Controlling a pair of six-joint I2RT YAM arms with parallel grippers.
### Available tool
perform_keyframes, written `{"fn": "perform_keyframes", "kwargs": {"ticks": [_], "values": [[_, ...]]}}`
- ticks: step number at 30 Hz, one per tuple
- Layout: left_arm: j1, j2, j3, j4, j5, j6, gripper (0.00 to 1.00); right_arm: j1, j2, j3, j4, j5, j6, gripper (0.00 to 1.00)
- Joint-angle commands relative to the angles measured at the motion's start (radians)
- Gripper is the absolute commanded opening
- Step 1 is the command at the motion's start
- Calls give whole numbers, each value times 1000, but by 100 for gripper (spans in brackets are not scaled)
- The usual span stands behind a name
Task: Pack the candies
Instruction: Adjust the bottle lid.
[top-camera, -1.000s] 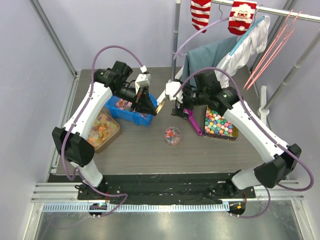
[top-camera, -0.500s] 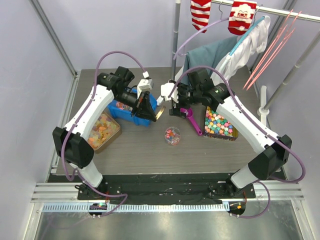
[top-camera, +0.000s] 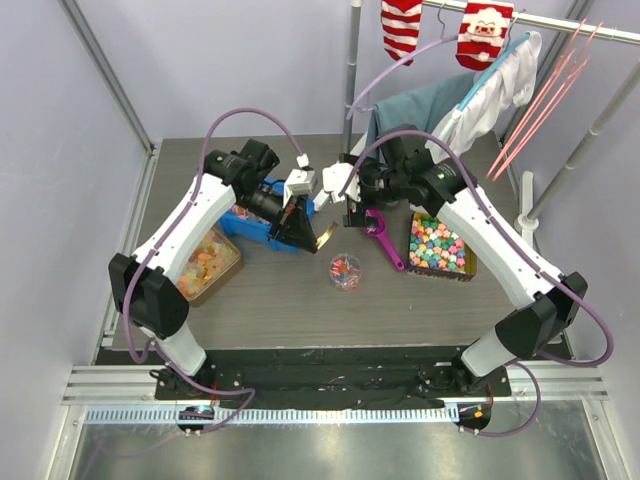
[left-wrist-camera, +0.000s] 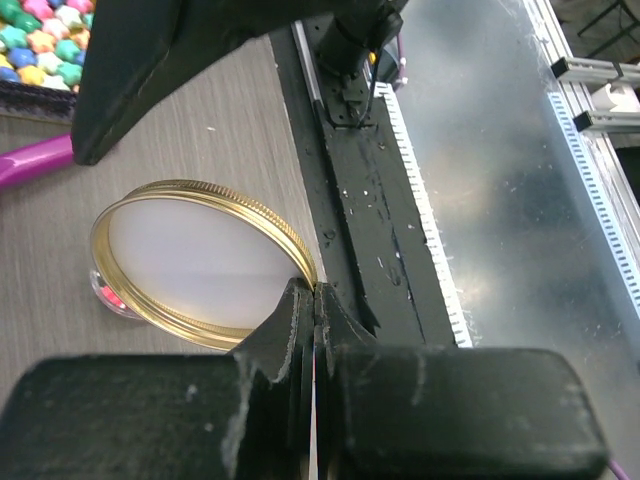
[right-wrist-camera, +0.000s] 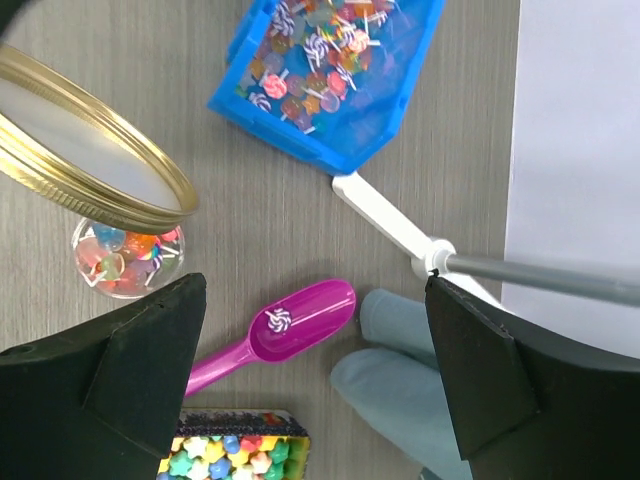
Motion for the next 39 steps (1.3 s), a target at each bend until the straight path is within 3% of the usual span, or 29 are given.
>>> {"fn": "perform_keyframes", "kwargs": {"ticks": [1, 10, 15, 23, 26, 30, 37, 39], "values": [[-8, -54, -14, -288, -14, 15, 0, 5, 6, 65, -102, -97, -90, 95], [-8, -103, -57, -248, -32, -15, 0, 24, 29, 80, -243, -191, -196, 93], [-8, -94, -55, -248, -29, -16, 0, 102, 29, 60, -225, -188, -155, 89], [-8, -72, -54, -250, -24, -13, 0, 125, 57, 114, -173, -186, -66, 82], [-8, -71, -61, -245, -23, -16, 0, 136, 54, 115, -188, -192, -63, 75], [-8, -65, -55, -244, -20, -16, 0, 140, 46, 95, -194, -185, -63, 58], [-8, -52, -58, -237, -17, -31, 0, 142, 20, 74, -208, -215, -58, 49], [-8, -48, -58, -230, -17, -47, 1, 142, 16, 74, -222, -217, -61, 42]]}}
